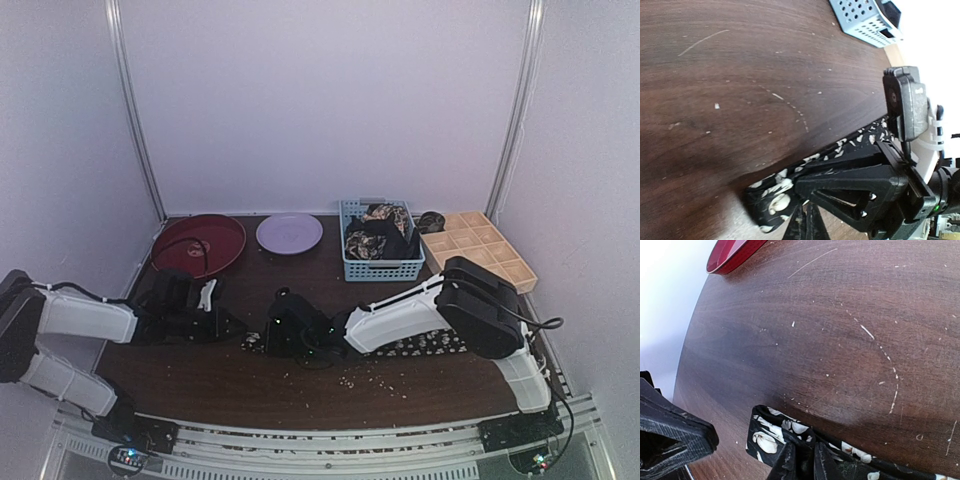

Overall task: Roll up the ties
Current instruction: Roll the tie at the center of the board.

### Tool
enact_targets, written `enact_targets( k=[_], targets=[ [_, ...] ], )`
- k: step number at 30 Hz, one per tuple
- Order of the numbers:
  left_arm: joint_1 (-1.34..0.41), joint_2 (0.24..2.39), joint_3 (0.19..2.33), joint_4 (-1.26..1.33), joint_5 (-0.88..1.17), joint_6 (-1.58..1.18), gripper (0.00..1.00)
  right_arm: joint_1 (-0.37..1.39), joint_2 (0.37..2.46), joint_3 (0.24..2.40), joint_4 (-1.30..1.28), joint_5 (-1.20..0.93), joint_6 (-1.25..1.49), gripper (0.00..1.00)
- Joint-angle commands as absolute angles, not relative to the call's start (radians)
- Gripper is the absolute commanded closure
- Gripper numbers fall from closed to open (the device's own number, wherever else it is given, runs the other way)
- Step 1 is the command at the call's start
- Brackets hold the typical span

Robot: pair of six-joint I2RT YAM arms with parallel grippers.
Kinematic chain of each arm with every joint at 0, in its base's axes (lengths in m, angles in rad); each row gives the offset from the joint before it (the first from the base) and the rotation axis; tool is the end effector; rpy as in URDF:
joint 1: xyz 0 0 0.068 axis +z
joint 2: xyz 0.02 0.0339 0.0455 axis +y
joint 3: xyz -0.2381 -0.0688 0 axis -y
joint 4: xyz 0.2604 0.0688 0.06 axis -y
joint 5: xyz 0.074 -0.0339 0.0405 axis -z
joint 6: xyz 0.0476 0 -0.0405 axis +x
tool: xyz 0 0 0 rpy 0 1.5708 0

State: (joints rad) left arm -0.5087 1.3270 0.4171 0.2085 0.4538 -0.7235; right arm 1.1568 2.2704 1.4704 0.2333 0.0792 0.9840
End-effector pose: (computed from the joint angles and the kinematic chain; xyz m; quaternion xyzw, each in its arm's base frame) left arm 0.2160 -0.1443 0.1005 -0.0005 0.8888 -0.4036 0.2170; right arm 0.2047 0.4565 0.0855 -0.0566 0.8743 0.4052 0.2611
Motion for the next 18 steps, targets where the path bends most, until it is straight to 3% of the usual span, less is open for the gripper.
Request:
enact_targets(
  k=[1, 18],
  targets=[
    [-0.509, 1.383, 0.400, 0.335, 0.517, -0.735, 0.99, 1.156, 2.232, 1.447, 0.187, 0.079, 0.987, 0.85],
    [-0.509, 1.525, 0.400, 0.336, 0.484, -0.701, 1.00, 1.156, 2.211, 1.479, 0.106, 0.082, 0.942, 0.79]
  ],
)
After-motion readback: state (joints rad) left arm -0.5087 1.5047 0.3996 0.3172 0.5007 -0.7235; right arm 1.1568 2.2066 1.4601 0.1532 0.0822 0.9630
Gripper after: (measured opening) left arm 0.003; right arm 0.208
